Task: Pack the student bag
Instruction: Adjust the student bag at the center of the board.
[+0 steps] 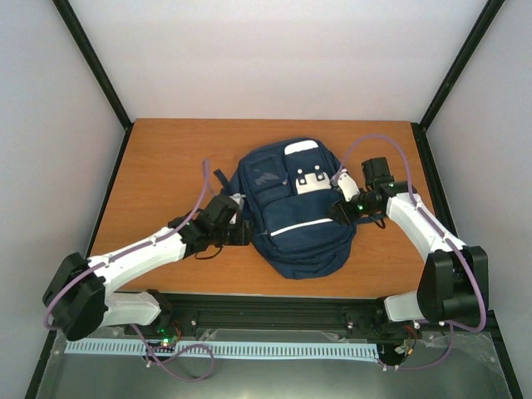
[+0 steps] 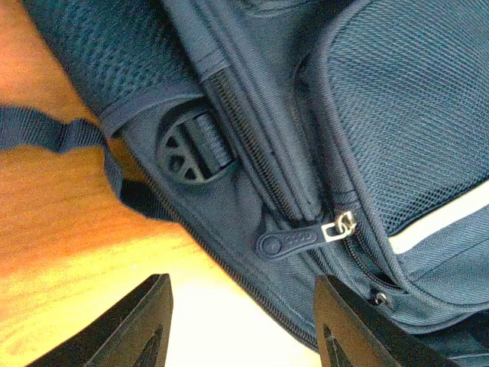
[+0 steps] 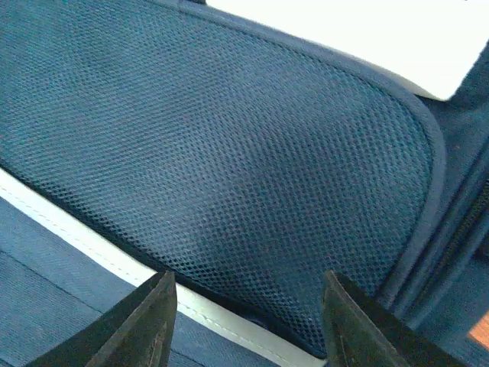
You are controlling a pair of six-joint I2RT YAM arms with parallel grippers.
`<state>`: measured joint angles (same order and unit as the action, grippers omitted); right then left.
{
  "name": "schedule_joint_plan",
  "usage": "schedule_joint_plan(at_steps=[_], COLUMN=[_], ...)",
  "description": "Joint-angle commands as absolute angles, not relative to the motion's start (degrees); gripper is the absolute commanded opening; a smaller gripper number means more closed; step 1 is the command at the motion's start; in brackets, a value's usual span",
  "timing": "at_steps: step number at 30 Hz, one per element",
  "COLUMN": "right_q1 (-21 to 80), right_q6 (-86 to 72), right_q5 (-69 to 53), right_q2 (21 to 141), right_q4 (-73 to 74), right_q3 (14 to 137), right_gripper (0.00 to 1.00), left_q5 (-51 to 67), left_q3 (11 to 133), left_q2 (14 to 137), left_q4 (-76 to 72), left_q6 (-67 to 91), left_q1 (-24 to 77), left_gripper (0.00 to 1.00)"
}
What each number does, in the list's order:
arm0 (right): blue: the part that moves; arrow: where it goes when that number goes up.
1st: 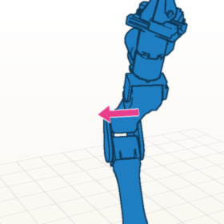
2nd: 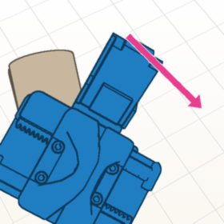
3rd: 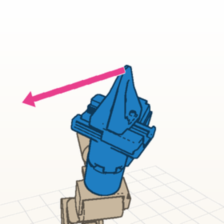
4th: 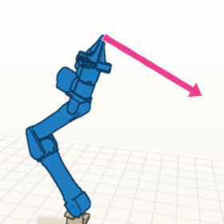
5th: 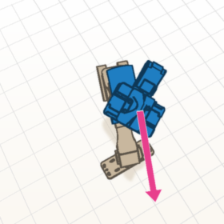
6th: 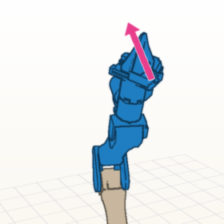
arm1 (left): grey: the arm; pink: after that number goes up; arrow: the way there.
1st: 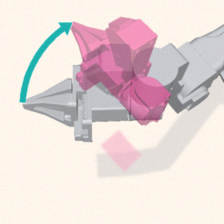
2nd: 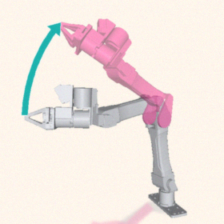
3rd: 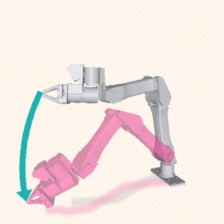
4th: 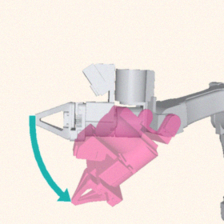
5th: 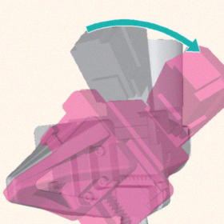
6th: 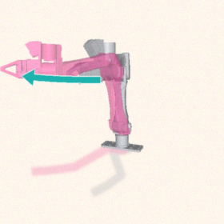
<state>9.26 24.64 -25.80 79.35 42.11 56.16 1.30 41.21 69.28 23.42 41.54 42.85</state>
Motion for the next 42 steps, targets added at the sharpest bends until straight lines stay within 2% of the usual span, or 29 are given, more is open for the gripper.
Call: schedule_joint_plan(at_steps=[1,9,11,13,16,20,24,37,42], right_q1=[9.56,9.58,9.58,9.62,9.58,9.58,9.58,9.58,9.58], right_q6=[26.91,26.84,26.93,26.93,26.81,26.64,26.89,26.85,26.87], right_q5=[-30.25,-29.79,-29.67,-29.86,-30.13,-30.48,-30.48,-30.52,-30.64], right_q2=[79.19,80.32,80.85,81.34,81.60,81.57,81.99,82.41,82.53], right_q4=[39.41,39.13,39.21,39.35,39.46,39.55,39.63,39.79,39.90], right_q3=[55.27,54.52,54.65,54.70,54.65,54.58,54.66,54.66,54.69], right_gripper=[0.52,0.50,0.50,0.49,0.49,0.49,0.49,0.49,0.49], left_q5=[0.19,-10.71,-14.70,-15.85,-18.22,-18.01,-14.60,-18.89,-20.37], left_q3=[45.81,46.71,46.18,44.56,44.50,44.97,44.58,42.89,44.52], left_q2=[72.79,74.47,74.74,74.98,76.92,78.24,78.18,75.34,79.26], left_q4=[23.83,23.67,22.13,17.58,15.69,16.17,15.71,16.85,17.69], left_q6=[28.43,19.61,17.19,14.55,11.55,9.18,8.71,9.75,8.14], left_q1=[42.99,47.87,49.69,50.86,52.11,52.33,52.54,57.27,57.37], left_gripper=[0.52,0.54,0.64,0.68,0.65,0.55,0.52,0.52,0.51])
